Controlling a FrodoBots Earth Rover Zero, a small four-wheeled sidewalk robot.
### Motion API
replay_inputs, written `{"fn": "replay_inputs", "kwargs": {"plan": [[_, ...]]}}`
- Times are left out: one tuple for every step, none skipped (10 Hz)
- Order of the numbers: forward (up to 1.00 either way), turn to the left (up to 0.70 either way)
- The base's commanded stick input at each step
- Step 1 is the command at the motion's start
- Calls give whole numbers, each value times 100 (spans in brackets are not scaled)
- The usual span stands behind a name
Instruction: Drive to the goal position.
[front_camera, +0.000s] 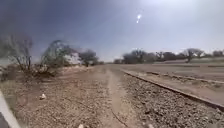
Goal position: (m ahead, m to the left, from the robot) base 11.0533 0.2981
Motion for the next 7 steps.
{"fn": "replay_inputs", "kwargs": {"plan": [[70,0],[70,0],[70,0],[70,0],[70,0],[70,0],[70,0]]}}
